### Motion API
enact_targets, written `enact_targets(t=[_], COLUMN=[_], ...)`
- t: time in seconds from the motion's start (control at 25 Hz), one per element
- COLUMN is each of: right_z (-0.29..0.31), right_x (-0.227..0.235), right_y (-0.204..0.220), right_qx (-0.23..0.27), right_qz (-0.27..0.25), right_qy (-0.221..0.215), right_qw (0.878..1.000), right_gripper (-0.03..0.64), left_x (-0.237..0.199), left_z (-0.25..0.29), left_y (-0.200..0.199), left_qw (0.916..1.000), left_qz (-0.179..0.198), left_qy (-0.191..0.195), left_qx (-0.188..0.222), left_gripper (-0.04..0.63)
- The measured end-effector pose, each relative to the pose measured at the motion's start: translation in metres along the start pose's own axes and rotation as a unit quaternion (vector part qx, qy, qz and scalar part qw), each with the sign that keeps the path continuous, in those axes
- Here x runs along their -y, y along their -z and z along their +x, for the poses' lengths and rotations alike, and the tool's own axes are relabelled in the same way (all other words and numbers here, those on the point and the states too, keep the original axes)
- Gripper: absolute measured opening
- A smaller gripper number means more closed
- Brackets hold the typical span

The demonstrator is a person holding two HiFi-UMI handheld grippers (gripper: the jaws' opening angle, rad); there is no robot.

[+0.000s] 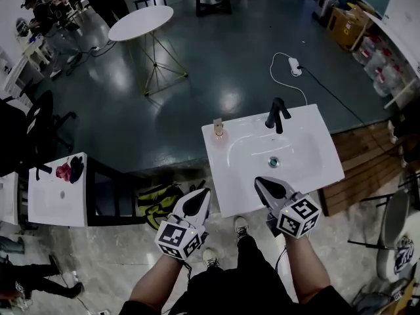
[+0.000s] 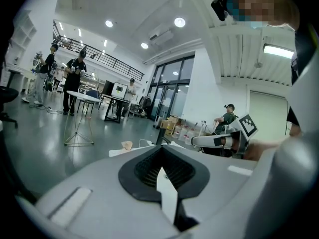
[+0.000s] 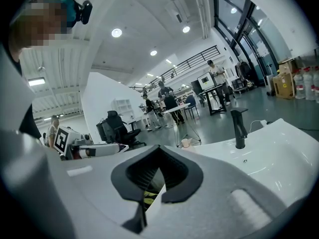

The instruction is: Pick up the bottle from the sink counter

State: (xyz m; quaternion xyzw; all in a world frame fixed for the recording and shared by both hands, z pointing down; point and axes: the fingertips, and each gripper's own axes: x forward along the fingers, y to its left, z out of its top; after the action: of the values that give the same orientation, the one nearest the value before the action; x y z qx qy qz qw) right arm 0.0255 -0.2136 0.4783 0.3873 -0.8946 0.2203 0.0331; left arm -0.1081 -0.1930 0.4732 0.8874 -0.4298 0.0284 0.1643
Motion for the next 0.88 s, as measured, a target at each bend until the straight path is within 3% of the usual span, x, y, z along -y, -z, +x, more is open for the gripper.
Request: enact_targets(t=[0.88], right_z=[0.046], right_x=[0.069], right_y=[0.001], right_qx=[-0.012], right_qz=[-0.006], right_qy=[-0.023], right_qw=[1.0], right_gripper=[0.0], left_x=[-0.057], left_z=[0.095], left_y=[0.008], left_qw=[0.9986], left_qz=[0.01], left_qy=[-0.05], left_qx=[-0.008], left_gripper=[0.002])
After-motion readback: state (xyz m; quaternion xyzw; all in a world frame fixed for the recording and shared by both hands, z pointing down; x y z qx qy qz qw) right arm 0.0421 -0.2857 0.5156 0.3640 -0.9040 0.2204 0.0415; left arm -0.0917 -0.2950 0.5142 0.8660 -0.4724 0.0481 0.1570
